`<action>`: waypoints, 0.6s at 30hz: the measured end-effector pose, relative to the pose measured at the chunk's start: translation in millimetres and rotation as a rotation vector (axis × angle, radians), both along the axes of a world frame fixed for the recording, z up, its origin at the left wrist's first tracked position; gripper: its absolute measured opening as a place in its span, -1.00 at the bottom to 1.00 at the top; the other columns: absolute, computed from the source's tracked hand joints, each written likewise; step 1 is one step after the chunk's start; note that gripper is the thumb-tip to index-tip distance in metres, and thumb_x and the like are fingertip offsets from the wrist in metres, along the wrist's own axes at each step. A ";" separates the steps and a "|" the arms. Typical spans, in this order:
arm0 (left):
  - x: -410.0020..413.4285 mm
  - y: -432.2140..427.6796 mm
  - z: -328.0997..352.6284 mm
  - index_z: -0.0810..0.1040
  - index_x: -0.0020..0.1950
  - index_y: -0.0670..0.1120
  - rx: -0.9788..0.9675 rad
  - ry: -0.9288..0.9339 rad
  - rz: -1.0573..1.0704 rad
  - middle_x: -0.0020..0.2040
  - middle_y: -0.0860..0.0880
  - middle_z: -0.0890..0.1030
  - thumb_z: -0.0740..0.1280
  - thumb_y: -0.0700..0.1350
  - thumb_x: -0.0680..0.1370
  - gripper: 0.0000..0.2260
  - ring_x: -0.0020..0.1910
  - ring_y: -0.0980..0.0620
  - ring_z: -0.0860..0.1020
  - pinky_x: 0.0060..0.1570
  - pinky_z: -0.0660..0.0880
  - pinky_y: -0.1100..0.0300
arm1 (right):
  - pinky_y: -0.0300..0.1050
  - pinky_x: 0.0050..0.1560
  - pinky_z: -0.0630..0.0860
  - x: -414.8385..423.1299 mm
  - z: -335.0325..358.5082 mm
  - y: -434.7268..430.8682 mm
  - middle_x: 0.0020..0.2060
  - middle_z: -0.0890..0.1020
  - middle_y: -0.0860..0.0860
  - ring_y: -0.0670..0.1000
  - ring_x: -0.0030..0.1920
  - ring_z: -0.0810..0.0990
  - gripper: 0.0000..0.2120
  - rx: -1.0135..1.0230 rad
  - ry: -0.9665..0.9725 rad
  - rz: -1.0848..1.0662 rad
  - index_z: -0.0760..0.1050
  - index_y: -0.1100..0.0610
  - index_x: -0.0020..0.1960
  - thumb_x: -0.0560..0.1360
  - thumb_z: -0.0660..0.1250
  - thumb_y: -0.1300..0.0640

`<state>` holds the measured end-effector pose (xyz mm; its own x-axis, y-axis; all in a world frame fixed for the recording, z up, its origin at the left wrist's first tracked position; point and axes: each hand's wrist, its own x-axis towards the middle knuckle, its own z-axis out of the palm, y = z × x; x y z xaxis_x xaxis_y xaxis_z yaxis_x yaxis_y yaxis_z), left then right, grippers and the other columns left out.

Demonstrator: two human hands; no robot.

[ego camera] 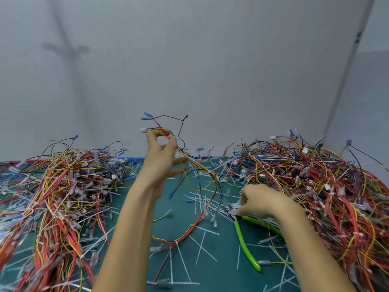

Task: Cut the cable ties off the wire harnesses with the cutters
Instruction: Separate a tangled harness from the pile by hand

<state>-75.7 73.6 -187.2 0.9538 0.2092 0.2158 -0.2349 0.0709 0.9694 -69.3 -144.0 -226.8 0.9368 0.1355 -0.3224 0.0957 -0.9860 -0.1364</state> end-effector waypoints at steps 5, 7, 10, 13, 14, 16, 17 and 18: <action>-0.4 -15.0 -0.3 0.26 0.14 -0.02 0.023 -0.045 -0.035 -0.04 -0.06 0.50 0.21 -0.12 0.66 -0.86 -0.40 0.06 0.60 -0.13 0.64 0.11 | 0.09 0.18 0.52 8.1 -17.6 5.2 0.09 0.57 0.10 0.15 0.11 0.56 -0.71 -0.103 0.040 0.018 0.49 0.17 0.14 0.47 0.45 0.14; -0.6 -18.6 -0.8 0.30 0.19 -0.06 0.003 -0.064 -0.035 -0.06 -0.05 0.50 0.23 -0.15 0.66 -0.85 -0.41 0.07 0.59 -0.18 0.61 0.18 | -0.02 0.02 0.48 10.4 -23.7 4.3 -0.11 0.54 0.06 0.14 -0.02 0.52 -0.84 -0.098 0.010 0.013 0.45 0.15 -0.09 0.47 0.43 0.17; -0.5 -20.3 -1.2 0.39 0.20 -0.12 -0.067 -0.090 0.024 -0.12 -0.03 0.54 0.26 -0.17 0.64 -0.85 -0.43 0.09 0.59 -0.24 0.61 0.21 | -0.03 -0.06 0.48 9.5 -26.9 4.5 -0.18 0.54 0.08 0.14 -0.06 0.53 -0.82 -0.069 -0.036 0.007 0.46 0.15 -0.14 0.48 0.43 0.10; 0.7 -19.7 0.5 0.45 0.10 -0.13 -0.112 -0.106 0.092 -0.18 -0.01 0.57 0.25 -0.21 0.64 -0.94 -0.44 0.08 0.62 -0.29 0.61 0.20 | 0.05 0.09 0.58 9.3 -26.2 1.2 0.00 0.65 0.09 0.14 0.05 0.61 -0.79 -0.014 -0.089 0.007 0.60 0.14 0.03 0.45 0.47 0.08; 0.8 -19.4 1.1 0.44 0.08 -0.13 -0.119 -0.109 0.105 -0.18 -0.02 0.57 0.23 -0.22 0.64 -0.95 -0.44 0.07 0.63 -0.30 0.62 0.20 | 0.06 0.11 0.58 9.5 -26.6 0.4 0.01 0.65 0.08 0.13 0.05 0.60 -0.81 -0.002 -0.097 0.012 0.61 0.13 0.03 0.45 0.47 0.08; 1.0 -19.2 2.2 0.41 0.06 -0.12 -0.133 -0.113 0.117 -0.15 -0.03 0.53 0.18 -0.23 0.65 -0.96 -0.40 0.03 0.66 -0.29 0.64 0.17 | 0.08 0.13 0.56 10.3 -27.4 0.7 0.01 0.64 0.09 0.14 0.05 0.59 -0.81 -0.009 -0.114 0.025 0.58 0.13 0.04 0.49 0.43 0.05; 1.0 -19.6 3.0 0.38 0.03 -0.10 -0.149 -0.116 0.119 -0.12 -0.03 0.51 0.15 -0.22 0.66 -0.94 -0.37 0.00 0.68 -0.27 0.64 0.15 | 0.09 0.14 0.55 11.0 -27.6 0.5 0.03 0.62 0.10 0.15 0.06 0.58 -0.80 -0.024 -0.133 0.038 0.55 0.15 0.05 0.52 0.39 0.04; 1.0 -19.2 3.6 0.35 0.00 -0.09 -0.168 -0.117 0.124 -0.11 -0.03 0.48 0.12 -0.22 0.67 -0.92 -0.35 -0.02 0.69 -0.26 0.64 0.12 | 0.08 0.13 0.53 11.0 -26.5 0.6 0.06 0.61 0.12 0.16 0.08 0.57 -0.79 -0.033 -0.153 0.047 0.51 0.17 0.07 0.56 0.34 0.03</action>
